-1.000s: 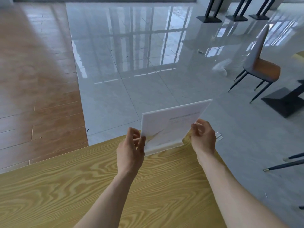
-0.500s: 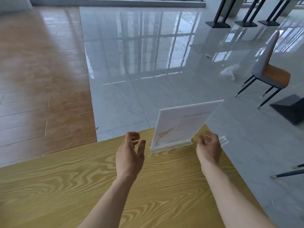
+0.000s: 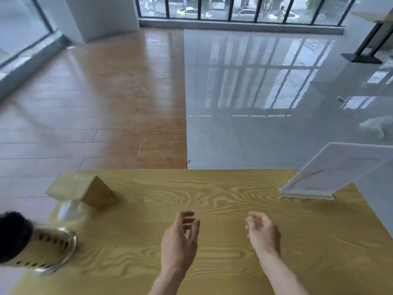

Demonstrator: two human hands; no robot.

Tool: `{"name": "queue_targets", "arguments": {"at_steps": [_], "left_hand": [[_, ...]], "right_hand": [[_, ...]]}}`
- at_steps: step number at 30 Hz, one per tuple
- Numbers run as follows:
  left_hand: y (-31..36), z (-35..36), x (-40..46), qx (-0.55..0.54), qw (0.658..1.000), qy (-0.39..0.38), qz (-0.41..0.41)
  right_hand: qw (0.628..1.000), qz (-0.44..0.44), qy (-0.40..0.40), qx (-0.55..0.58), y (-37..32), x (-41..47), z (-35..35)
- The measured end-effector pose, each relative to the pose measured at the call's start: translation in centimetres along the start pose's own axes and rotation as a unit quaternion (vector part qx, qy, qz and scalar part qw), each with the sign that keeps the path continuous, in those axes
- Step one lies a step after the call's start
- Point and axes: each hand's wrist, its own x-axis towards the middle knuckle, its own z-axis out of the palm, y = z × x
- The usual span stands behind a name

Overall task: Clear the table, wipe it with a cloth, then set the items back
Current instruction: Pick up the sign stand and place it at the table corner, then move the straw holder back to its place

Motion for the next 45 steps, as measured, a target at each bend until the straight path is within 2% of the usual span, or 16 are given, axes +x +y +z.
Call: {"name": "queue_targets", "arguments": {"at_steps": [9, 15, 18, 20, 24, 28, 35, 45], "left_hand": [[-14.0, -18.1, -6.1, -0.020, 0.988, 0.114, -0.105], [-19.3, -26.2, -5.9, -0.072, 0.944, 0.268, -0.181], [-20.8, -29.2, -4.3, -0.084, 0.935, 0.299, -0.173], [-21.2, -31.0, -3.0, -0.090, 0.943, 0.282, -0.151], [-21.6, -33.6, -1.0, -0.120, 0.969, 0.188, -0.101], [-21.9, -34.2, 0.1, -0.138, 0.977, 0.141, -0.075], [-20.6, -31.8, -0.1, -0.130, 0.979, 0.155, -0.038], [-13.6, -21.1, 2.9, -0.133, 0.987, 0.089, 0.001]], "right_hand": [[0.979, -0.099, -0.171, -0.052, -5.8, -16.8, 17.4], [0.953, -0.164, -0.242, -0.077, -9.5, -23.6, 25.5], [0.938, -0.178, -0.288, -0.074, -11.5, -25.6, 28.5], [0.928, -0.190, -0.312, -0.078, -12.7, -26.4, 30.2], [0.910, -0.212, -0.345, -0.087, -14.8, -27.8, 32.3], [0.904, -0.198, -0.375, -0.051, -15.8, -28.3, 32.9], [0.924, -0.212, -0.320, -0.001, -14.6, -27.1, 31.1], [0.953, -0.180, -0.241, 0.022, -13.0, -17.7, 21.9]]}}
